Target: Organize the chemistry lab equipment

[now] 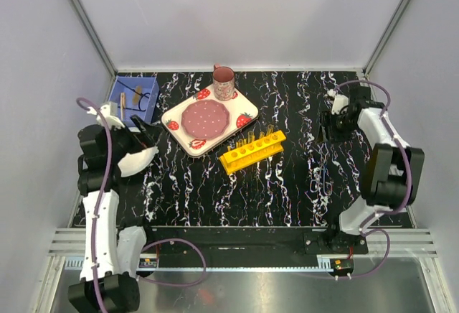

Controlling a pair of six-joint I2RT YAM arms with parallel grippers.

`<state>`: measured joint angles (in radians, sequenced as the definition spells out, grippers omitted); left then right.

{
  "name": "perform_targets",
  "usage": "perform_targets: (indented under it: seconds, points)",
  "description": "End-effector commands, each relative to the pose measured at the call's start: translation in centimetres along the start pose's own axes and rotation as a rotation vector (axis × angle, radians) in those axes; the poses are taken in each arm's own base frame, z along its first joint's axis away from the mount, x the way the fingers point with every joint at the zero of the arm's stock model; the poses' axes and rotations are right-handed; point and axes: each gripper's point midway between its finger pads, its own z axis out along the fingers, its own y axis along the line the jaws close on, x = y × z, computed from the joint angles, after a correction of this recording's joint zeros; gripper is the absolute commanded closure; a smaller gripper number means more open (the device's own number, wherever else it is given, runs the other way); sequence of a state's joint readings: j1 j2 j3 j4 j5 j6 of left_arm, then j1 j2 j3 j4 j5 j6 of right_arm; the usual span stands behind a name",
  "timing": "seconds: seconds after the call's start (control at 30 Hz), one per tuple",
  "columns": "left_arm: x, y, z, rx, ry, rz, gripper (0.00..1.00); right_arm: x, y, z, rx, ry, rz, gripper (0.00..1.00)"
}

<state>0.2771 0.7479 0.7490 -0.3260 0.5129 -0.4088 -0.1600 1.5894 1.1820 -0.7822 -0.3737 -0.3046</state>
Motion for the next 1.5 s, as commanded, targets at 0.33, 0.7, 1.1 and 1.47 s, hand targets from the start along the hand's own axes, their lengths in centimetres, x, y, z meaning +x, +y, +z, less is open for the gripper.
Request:
perform_targets:
  seconds: [0.33, 0.7, 1.1, 1.47]
  points:
    - [6.2, -6.3, -4.5, 0.304, 0.033, 0.237, 0.01, -4.4, -6.4, 5.4, 0.147, 0.078, 0.041, 0.41]
    - [6.1, -6.5, -4.8, 0.308, 0.022, 0.247, 0.01, -3.7, -6.6, 7.7, 0.112, 0.108, 0.081, 0.46]
    - [6.2, -6.6, -4.8, 0.315, 0.025, 0.247, 0.01, -2.8, -6.4, 8.7, 0.104, 0.119, 0.121, 0.55]
    - [6.6, -7.1, -4.6, 0.355, 0.056, 0.23, 0.01, -2.6, -6.4, 8.9, 0.107, 0.122, 0.134, 0.66]
